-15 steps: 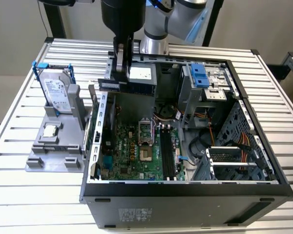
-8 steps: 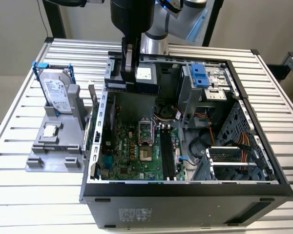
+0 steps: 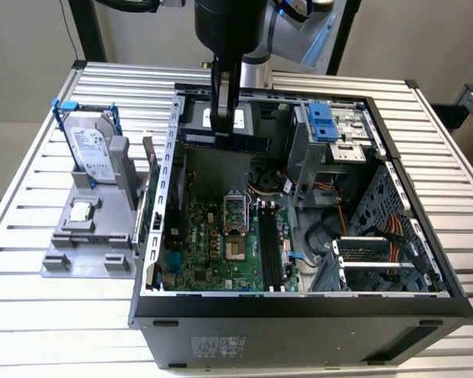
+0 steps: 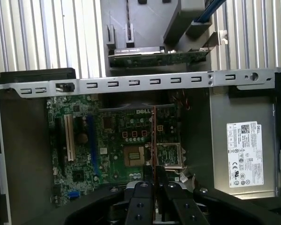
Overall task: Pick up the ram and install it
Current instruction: 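Pick up the ram and move it above insertion slot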
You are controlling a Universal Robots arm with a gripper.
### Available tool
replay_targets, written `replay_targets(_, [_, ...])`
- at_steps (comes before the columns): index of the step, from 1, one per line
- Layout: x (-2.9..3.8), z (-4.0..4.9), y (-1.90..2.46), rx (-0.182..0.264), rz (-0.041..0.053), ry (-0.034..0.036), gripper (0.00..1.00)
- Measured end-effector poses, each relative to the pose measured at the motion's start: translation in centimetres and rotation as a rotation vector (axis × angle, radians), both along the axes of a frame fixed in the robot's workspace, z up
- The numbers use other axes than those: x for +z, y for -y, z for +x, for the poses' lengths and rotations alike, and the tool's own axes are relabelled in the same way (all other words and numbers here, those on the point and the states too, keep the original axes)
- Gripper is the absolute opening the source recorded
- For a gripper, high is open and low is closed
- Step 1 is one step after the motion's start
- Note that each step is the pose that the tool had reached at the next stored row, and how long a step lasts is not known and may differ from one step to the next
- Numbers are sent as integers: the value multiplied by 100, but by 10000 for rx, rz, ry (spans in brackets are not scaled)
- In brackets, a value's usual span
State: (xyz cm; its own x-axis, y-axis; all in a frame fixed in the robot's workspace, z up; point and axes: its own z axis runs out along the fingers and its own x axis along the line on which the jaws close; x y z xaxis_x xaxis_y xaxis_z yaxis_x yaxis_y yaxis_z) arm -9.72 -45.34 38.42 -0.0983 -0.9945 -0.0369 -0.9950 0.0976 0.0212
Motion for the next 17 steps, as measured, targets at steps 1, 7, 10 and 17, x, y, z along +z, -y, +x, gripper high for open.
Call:
replay_targets(1, [0, 11, 0, 0, 0, 0, 0])
replay_targets(7, [-1, 58, -18, 26, 1, 1, 0])
replay_targets(10, [0, 82, -32, 40, 0, 0, 0])
replay_targets(17, [0, 197, -45, 47, 0, 0, 0])
